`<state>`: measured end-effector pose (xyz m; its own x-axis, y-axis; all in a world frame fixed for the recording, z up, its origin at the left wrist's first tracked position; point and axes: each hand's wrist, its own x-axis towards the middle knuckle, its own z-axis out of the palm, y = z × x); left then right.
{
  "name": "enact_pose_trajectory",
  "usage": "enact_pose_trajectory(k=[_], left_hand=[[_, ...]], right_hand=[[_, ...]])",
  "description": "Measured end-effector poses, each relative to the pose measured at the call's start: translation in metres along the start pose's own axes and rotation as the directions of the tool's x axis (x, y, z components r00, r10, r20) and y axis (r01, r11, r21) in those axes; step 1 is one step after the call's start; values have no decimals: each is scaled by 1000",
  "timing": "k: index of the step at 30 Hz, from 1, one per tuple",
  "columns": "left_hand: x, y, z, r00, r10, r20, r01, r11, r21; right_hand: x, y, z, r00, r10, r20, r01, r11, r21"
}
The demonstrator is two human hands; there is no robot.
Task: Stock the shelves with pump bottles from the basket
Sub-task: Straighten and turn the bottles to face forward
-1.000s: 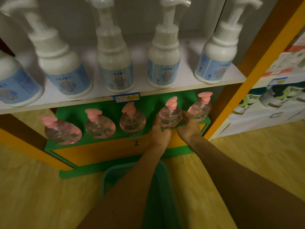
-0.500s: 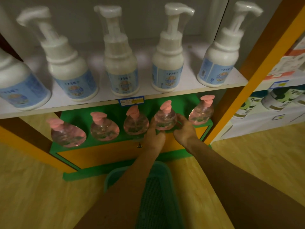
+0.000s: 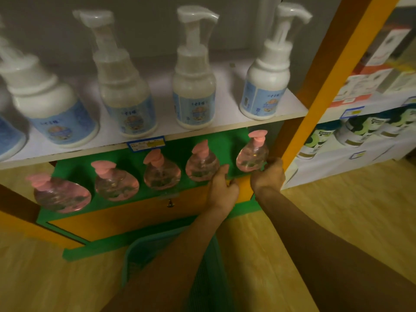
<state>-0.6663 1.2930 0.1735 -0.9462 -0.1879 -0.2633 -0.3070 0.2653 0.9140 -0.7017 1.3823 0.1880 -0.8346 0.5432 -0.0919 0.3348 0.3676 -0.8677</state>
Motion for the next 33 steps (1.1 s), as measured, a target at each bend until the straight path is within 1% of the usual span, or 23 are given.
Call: enact_pose_trajectory(k=[2,7,10,12,17,21,23,29,33], left_hand=[[3,5,10,999,-6,51,5,1000,28],[14,22,26,994,2,110,-12,996,91],[21,22,34,994,3,105,-16,992,123],[22,21,36,996,1,84,-13,990,142],[22,15,36,999,34,43,-40,988,150],[19,8,29,999,38,12,-39,995,94],[21,6,25,999,42,5,-42,994,102],[24,6,22,998,32,45,-36,994,99],[23,6,19,997,20,78,-26,996,82]], right_hand=[[14,6,-7,998,-9,55,9,1000,1],[32,17,-10,965,-32,259,25,999,28],[38,19,-5,940,-59,337,27,995,98],[41,20,-5,939,-55,340,12,992,126],[39,20,-8,951,-68,301,49,996,71],[31,17,-5,935,-60,350,31,996,87],[29,16,-4,929,-56,367,29,996,79],[27,15,-4,935,-59,350,43,998,55],[24,10,2,963,-49,263,54,999,-10]])
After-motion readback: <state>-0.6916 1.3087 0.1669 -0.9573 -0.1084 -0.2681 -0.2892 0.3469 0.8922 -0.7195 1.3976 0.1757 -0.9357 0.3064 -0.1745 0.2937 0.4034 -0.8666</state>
